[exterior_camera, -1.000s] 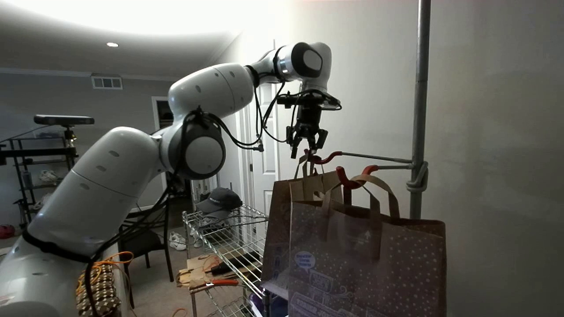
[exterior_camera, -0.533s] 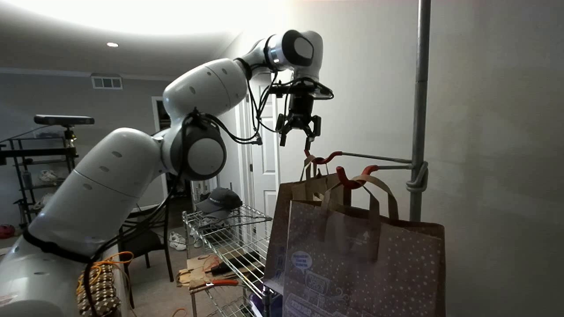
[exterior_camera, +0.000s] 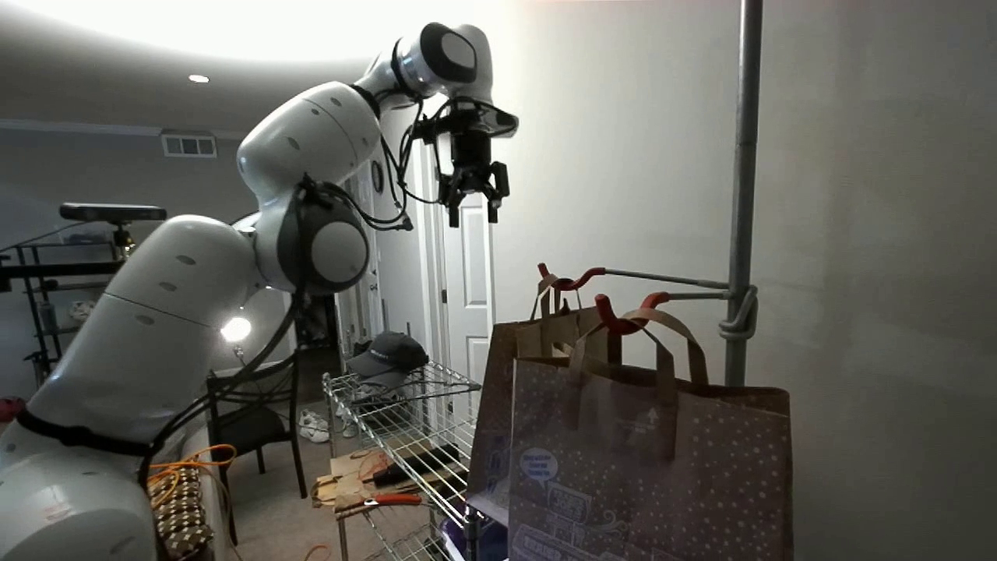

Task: Put the paper bags on the hanger

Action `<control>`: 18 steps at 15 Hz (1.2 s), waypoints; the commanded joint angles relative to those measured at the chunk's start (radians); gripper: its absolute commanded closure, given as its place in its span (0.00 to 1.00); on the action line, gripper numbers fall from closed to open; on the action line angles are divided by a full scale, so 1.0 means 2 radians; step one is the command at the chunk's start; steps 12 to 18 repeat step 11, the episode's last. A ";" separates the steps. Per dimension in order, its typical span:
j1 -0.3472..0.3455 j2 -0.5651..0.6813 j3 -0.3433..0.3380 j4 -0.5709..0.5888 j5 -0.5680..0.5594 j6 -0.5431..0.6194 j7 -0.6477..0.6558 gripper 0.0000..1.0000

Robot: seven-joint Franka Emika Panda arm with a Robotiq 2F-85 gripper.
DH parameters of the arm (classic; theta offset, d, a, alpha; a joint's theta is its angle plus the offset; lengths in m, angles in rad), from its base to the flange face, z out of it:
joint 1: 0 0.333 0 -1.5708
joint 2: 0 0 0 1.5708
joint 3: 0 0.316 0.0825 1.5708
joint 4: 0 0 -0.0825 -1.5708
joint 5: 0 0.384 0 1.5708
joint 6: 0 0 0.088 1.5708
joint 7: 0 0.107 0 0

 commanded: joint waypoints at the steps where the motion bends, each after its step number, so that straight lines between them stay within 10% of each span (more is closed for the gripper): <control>1: 0.030 -0.017 -0.006 -0.011 -0.018 -0.010 0.041 0.00; 18: 0.055 -0.014 -0.005 -0.011 -0.030 -0.004 0.043 0.00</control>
